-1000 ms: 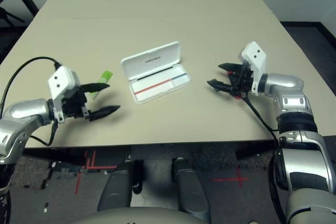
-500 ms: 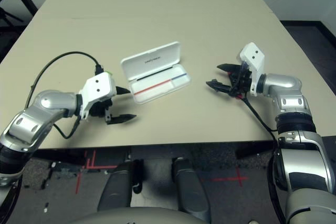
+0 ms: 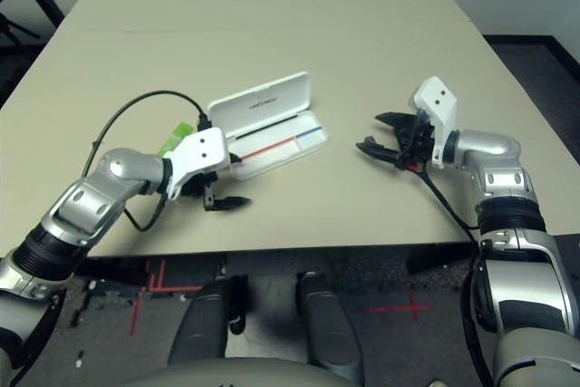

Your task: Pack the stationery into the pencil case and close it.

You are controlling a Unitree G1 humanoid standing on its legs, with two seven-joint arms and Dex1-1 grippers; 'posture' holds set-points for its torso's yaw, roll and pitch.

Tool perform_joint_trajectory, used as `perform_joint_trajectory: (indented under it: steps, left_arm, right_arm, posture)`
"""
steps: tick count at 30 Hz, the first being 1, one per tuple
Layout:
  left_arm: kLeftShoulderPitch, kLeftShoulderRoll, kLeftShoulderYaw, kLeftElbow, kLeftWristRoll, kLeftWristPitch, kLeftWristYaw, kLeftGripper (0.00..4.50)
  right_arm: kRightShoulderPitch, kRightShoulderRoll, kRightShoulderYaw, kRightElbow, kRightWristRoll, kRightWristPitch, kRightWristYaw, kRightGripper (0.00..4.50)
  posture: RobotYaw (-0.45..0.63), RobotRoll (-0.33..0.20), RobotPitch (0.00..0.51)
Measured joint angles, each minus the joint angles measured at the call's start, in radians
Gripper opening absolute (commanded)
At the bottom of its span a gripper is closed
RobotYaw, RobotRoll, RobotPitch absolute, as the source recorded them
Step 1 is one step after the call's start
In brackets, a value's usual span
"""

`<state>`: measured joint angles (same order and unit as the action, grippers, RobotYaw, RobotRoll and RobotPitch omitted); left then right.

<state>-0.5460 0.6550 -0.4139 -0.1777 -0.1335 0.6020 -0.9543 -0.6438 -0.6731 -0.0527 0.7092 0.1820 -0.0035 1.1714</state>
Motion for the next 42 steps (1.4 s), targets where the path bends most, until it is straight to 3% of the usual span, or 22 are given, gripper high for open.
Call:
perform_joint_trajectory:
  steps: [17, 20, 30, 42]
  left_arm:
    - [-0.028, -0.022, -0.037, 0.039, 0.043, 0.001, -0.06, 4.48]
    - [-0.028, -0.021, -0.04, 0.043, 0.054, 0.012, -0.068, 3.87]
    - [-0.04, -0.018, -0.032, 0.072, 0.079, 0.014, -0.069, 0.05]
    - [-0.047, 0.025, -0.041, 0.072, 0.098, -0.044, -0.118, 0.02]
  right_arm:
    - [0.004, 0.0, 0.0, 0.0, 0.0, -0.021, -0.025, 4.5]
    - [0.004, 0.0, 0.0, 0.0, 0.0, -0.024, -0.027, 4.5]
    - [0.007, 0.0, 0.0, -0.006, 0.003, -0.026, -0.03, 4.5]
    - [0.043, -0.027, -0.001, -0.113, 0.04, 0.058, 0.068, 4.5]
  posture:
    - [-0.01, 0.0, 0.163]
    - [-0.02, 0.0, 0.158]
    - [-0.02, 0.0, 0.163]
    - [-0.02, 0.0, 0.176]
